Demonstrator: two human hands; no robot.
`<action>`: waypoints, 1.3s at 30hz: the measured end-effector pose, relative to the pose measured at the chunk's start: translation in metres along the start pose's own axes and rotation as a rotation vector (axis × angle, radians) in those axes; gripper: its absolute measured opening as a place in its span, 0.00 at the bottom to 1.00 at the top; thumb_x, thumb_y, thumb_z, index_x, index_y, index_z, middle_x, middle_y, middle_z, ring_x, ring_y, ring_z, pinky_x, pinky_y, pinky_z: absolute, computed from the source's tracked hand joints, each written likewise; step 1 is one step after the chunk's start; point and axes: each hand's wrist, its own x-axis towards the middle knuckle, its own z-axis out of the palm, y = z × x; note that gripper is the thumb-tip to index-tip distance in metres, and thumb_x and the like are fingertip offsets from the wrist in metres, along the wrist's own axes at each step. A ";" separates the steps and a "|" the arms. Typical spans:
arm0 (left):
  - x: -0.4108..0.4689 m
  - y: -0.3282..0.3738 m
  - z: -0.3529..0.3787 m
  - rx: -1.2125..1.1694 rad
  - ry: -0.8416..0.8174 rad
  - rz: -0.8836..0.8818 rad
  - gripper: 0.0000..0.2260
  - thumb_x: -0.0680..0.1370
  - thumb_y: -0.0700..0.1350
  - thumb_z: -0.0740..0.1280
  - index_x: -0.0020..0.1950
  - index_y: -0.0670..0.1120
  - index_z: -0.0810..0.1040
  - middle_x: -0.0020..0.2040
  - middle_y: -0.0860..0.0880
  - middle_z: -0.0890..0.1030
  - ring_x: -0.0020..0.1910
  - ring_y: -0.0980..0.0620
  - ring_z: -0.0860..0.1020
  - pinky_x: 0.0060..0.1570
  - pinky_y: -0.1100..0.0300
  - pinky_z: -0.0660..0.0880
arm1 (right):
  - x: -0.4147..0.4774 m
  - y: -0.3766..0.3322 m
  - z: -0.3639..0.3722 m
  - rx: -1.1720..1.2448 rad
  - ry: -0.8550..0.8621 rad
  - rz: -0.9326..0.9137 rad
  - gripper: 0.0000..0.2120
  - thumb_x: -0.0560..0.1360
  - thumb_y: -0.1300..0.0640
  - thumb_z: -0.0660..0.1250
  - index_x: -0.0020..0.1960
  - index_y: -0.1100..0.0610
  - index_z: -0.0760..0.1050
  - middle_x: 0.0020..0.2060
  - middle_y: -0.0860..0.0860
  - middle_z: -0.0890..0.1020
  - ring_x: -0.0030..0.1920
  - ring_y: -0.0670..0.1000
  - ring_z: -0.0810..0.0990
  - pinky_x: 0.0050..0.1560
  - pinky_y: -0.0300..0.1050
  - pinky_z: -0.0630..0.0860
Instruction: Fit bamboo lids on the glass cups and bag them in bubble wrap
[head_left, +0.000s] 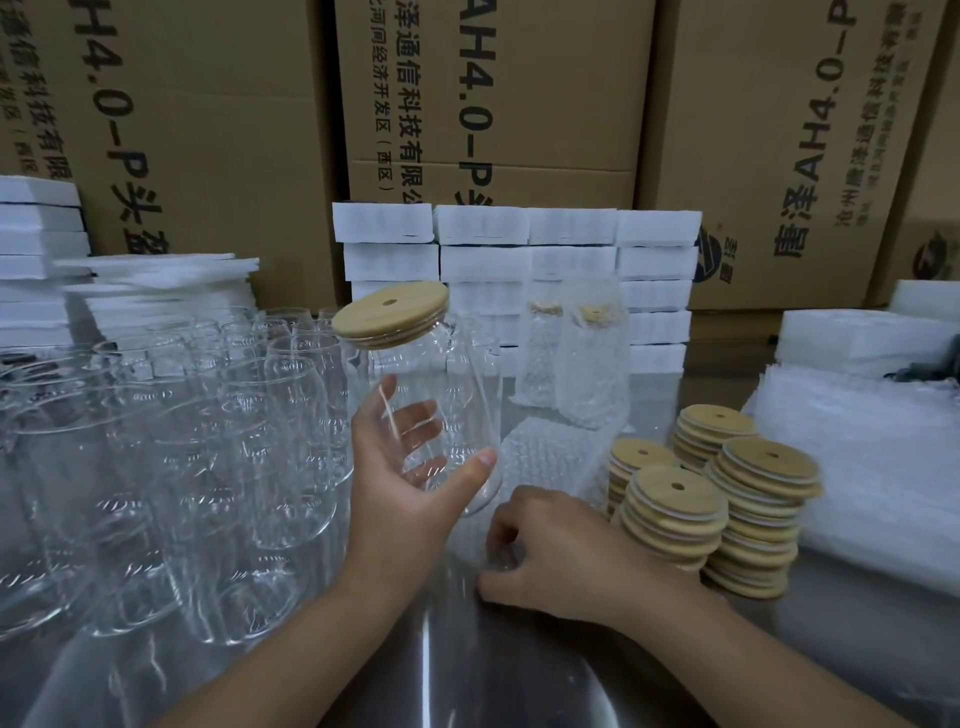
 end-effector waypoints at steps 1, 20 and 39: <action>0.000 0.000 0.000 0.000 -0.002 -0.005 0.39 0.58 0.58 0.76 0.65 0.68 0.62 0.61 0.55 0.76 0.58 0.64 0.77 0.53 0.59 0.76 | 0.000 0.000 0.000 -0.016 0.018 -0.018 0.10 0.69 0.44 0.66 0.45 0.49 0.78 0.44 0.44 0.76 0.46 0.46 0.76 0.41 0.40 0.70; 0.001 -0.002 0.000 0.008 -0.011 -0.014 0.39 0.58 0.60 0.76 0.63 0.71 0.61 0.61 0.56 0.76 0.58 0.64 0.77 0.49 0.63 0.76 | 0.001 0.002 -0.002 0.094 0.038 0.001 0.04 0.71 0.52 0.66 0.43 0.52 0.73 0.39 0.44 0.76 0.41 0.44 0.74 0.41 0.38 0.71; 0.001 0.002 0.000 -0.018 -0.024 -0.045 0.41 0.59 0.56 0.77 0.67 0.65 0.61 0.60 0.54 0.76 0.58 0.62 0.77 0.49 0.64 0.77 | 0.007 -0.002 -0.005 0.507 0.171 0.354 0.10 0.74 0.57 0.63 0.38 0.59 0.80 0.32 0.48 0.83 0.34 0.44 0.81 0.39 0.40 0.77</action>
